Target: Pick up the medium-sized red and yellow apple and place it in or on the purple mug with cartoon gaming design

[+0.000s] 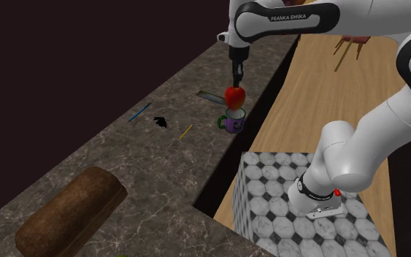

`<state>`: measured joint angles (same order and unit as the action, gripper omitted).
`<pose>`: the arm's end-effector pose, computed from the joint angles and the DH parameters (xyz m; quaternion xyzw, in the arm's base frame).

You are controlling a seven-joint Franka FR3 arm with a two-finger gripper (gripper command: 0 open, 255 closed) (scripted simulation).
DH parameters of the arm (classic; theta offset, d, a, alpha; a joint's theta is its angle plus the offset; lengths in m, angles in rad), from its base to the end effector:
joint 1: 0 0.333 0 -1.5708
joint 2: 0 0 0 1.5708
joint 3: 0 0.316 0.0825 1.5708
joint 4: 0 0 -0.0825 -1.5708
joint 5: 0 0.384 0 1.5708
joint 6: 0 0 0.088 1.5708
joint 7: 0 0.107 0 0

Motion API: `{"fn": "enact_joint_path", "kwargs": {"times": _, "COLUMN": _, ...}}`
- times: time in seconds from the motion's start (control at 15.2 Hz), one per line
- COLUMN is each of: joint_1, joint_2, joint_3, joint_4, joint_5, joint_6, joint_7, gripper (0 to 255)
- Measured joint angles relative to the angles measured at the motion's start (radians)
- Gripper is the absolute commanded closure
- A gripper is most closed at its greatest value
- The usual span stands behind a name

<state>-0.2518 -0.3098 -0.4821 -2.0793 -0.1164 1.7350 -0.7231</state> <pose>0.3265 -0.3355 0.5358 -0.9992 -0.0183 0.0158 0.0321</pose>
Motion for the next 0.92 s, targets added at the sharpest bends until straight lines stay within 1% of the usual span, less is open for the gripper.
{"fn": "enact_joint_path", "kwargs": {"times": 0.4, "joint_1": -0.002, "joint_2": 0.005, "joint_3": -0.006, "joint_4": -0.071, "joint_5": -0.002, "joint_6": 0.075, "joint_7": 0.001, "gripper": 255}}
{"fn": "enact_joint_path", "kwargs": {"times": 0.79, "joint_1": -0.002, "joint_2": 0.009, "joint_3": -0.008, "joint_4": -0.079, "joint_5": -0.001, "joint_6": 0.087, "joint_7": -0.001, "gripper": 255}}
{"fn": "enact_joint_path", "kwargs": {"times": 0.86, "joint_1": -0.002, "joint_2": 0.009, "joint_3": -0.009, "joint_4": -0.079, "joint_5": -0.001, "joint_6": 0.088, "joint_7": -0.001, "gripper": 0}}
{"fn": "enact_joint_path", "kwargs": {"times": 0.92, "joint_1": -0.002, "joint_2": 0.009, "joint_3": -0.009, "joint_4": -0.079, "joint_5": -0.001, "joint_6": 0.088, "joint_7": -0.001, "gripper": 0}}
